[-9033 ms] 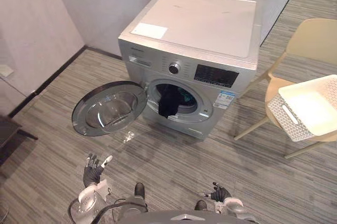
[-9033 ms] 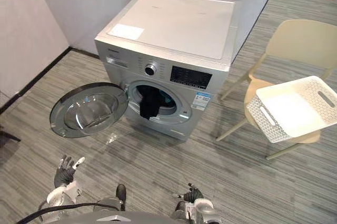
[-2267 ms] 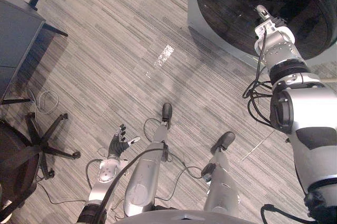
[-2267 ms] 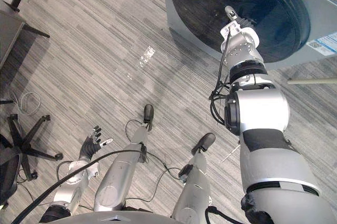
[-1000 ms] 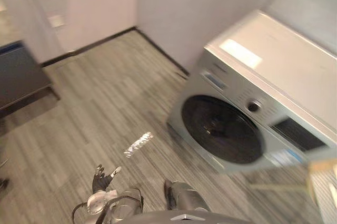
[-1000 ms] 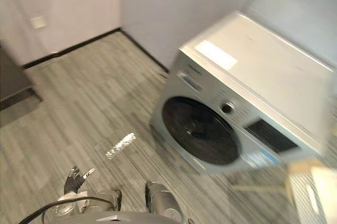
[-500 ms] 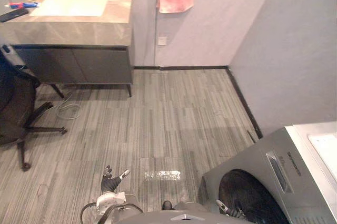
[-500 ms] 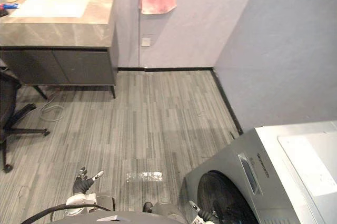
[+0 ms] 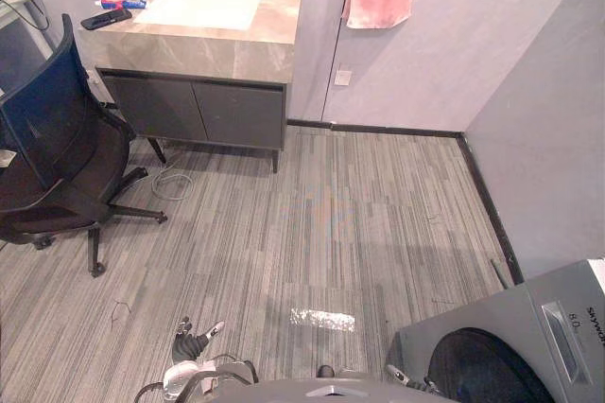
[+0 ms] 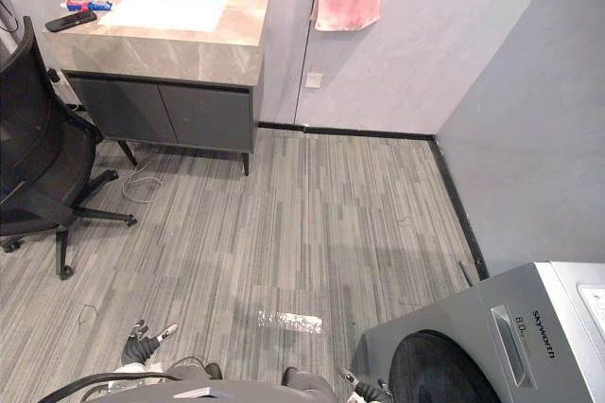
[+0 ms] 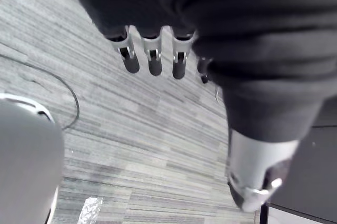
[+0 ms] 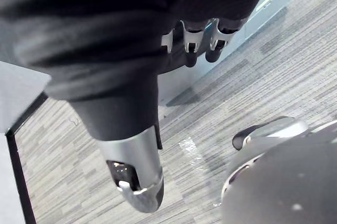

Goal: Pick up the laundry basket with both hands and put the clothes into the washing machine.

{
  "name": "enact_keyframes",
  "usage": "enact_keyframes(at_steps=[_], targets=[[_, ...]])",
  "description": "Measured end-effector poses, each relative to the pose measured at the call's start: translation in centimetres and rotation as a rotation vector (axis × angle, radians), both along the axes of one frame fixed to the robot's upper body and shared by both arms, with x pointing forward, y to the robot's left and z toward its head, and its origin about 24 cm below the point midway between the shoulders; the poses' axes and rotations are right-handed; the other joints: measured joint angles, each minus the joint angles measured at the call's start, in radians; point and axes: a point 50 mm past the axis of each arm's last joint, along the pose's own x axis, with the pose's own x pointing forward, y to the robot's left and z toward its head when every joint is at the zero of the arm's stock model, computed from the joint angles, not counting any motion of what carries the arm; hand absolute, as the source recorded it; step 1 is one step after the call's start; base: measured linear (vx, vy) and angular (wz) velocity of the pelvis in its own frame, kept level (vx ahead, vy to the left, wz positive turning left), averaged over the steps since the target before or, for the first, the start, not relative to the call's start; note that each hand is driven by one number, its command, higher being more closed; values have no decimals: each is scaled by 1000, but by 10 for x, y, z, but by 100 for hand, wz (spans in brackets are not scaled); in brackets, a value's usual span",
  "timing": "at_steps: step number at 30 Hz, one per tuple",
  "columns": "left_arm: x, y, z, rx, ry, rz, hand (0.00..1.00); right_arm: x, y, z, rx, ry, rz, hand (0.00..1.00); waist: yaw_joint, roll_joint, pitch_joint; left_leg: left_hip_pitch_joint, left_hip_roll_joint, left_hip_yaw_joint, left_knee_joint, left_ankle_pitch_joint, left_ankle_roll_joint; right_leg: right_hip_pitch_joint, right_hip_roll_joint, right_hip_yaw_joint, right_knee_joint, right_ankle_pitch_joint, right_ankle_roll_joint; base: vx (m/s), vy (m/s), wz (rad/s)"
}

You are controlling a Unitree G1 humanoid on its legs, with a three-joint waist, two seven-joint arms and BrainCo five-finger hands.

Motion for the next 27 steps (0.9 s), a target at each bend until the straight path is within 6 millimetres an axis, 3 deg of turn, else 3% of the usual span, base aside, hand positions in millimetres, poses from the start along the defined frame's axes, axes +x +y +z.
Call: enact_keyframes(at_steps=[1,3,5,7,9,10,11,12,14,15,17,18,20,21,24,27], targets=[[0,1,0,0,-1,-1,0,-2,1,0,4,4,-1,0,0,-7,2,8,-10,-1,6,-9,1,-9,-14,2,43,-20,9,42,38,11],[0,4,0,6,5,-6,0,-3,3,0,13,1,3,0,-6,-11,14,38,-16,-14,41,-44,7,-115,-38,63,321,-39,3,91,-25,15],[-1,5,-1,7,13,-6,0,-4,5,-1,20,4,6,0,-19,-12,14,63,6,-41,40,-53,4,-147,-29,75,386,-70,5,97,-87,37],[1,5,-1,6,15,-6,0,-3,5,-1,20,3,12,0,-30,-10,14,91,44,-69,32,-66,-18,-167,-28,78,276,-81,4,150,-168,37],[0,5,-2,3,18,-3,0,-3,4,-1,19,5,13,0,-30,-9,14,111,76,-81,32,-80,-43,-181,-29,79,177,-52,2,315,-277,17],[0,6,-2,6,20,-3,0,-4,5,-1,20,8,20,0,-29,-13,14,132,105,-88,31,-102,-84,-179,-34,82,62,10,-9,502,-432,5],[-1,6,-3,4,29,0,0,-6,5,-2,19,16,23,0,-29,-14,12,160,118,-94,28,-116,-105,-177,-40,63,70,96,-3,529,-468,5],[-3,1,-5,-11,45,-2,0,-10,1,-1,10,24,25,0,-34,-15,4,198,139,-104,-7,-121,-114,-183,-23,45,126,86,11,423,-344,1],[-9,-8,-8,-41,61,2,0,-13,-6,0,-24,44,65,0,-33,33,-24,239,179,-112,-51,-82,-96,-195,25,26,178,8,-22,445,-284,-4],[-8,-9,-8,-44,57,4,0,-13,-7,0,-28,47,72,0,-33,34,-25,234,189,-123,-26,-61,-104,-190,36,21,187,7,-27,456,-292,-5],[-5,-3,-6,-53,33,50,0,-9,-8,1,-39,48,101,0,-38,34,-16,115,222,-194,249,-6,-78,-145,62,12,185,-24,-45,418,-322,-6],[-3,1,-4,-64,10,104,0,-9,-9,1,-47,52,111,0,-27,33,5,-9,250,-267,561,64,-40,-83,86,5,163,-39,-65,373,-264,-26],[-5,3,-3,-78,-6,140,0,-10,-11,1,-64,73,133,0,-12,36,6,-92,258,-266,788,55,-36,-9,112,28,125,-47,-79,341,-157,-65],[-8,4,-3,-83,-4,149,0,-7,-10,1,-60,71,137,0,-9,34,6,-124,256,-231,813,37,-19,40,121,52,80,-48,-80,319,-86,-65],[-7,6,-2,-92,-15,169,0,-7,-9,1,-55,74,134,0,-9,29,8,-156,252,-174,712,-3,-21,76,121,91,40,-47,-79,237,45,-44],[-6,8,-2,-94,-20,180,0,-4,-6,0,-46,68,132,0,-8,9,19,-112,208,-145,352,-28,-49,116,84,126,18,-43,-70,248,212,-30]])
